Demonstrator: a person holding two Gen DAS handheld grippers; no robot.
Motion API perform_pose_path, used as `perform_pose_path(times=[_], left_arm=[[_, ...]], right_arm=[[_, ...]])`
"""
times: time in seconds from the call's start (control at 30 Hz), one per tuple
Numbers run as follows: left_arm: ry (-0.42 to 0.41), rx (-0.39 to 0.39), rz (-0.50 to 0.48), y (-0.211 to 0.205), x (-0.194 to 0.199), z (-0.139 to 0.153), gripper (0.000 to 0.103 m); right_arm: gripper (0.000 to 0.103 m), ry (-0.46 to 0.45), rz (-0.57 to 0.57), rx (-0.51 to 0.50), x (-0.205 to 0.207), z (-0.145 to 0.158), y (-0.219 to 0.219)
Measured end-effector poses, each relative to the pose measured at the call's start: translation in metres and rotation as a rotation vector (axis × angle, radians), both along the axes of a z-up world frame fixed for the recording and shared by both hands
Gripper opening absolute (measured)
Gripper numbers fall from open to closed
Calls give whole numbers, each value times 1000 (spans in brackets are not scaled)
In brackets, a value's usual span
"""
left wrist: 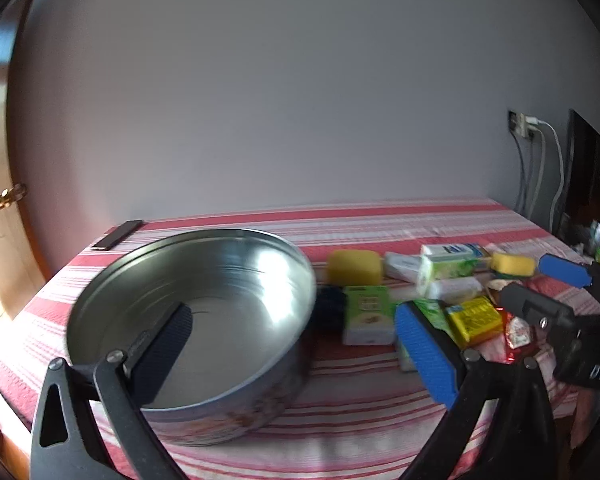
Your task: Organize objects
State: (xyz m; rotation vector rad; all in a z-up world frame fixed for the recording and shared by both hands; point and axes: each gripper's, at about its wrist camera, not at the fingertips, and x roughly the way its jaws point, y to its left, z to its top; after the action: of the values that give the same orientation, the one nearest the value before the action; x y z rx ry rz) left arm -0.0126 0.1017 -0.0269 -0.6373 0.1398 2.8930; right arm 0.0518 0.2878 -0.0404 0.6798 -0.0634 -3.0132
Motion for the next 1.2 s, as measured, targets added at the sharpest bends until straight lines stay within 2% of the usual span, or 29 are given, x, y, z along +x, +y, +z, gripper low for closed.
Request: perform_pose_path(times=[0.3,0.47,0.6,0.63,0.67,0.73,1.03,1.2], left_arm=[[-48,-37,-75,37,-7,-15,103],[-78,-52,-109,50,-8,-24,103],[-88,-62,-128,56,-7,-27,103],[-93,-65,-131,58,-8,-28,103],[-97,-64,-135,58,-8,-29,103],[-111,-59,-147,61,-10,-32,103],[-171,-81,-193,85,-17,-44,101],[-231,-82,-215,94,-29,-53,84]], right_arm=[[89,-57,-129,-29,13,-29,59],[89,-126,-90,-36,0,-52,55],[88,-147,-87,-30,-8,-60,47],[80,-152,-76,-43,-10,-61,48],[65,-170,-75,-41,-13,-64,48],[45,-194,-71,-37,-16,-69,50],[43,-79,-87,-87,0,-56,69],[43,-69,-74,-110,-4,-57,73]])
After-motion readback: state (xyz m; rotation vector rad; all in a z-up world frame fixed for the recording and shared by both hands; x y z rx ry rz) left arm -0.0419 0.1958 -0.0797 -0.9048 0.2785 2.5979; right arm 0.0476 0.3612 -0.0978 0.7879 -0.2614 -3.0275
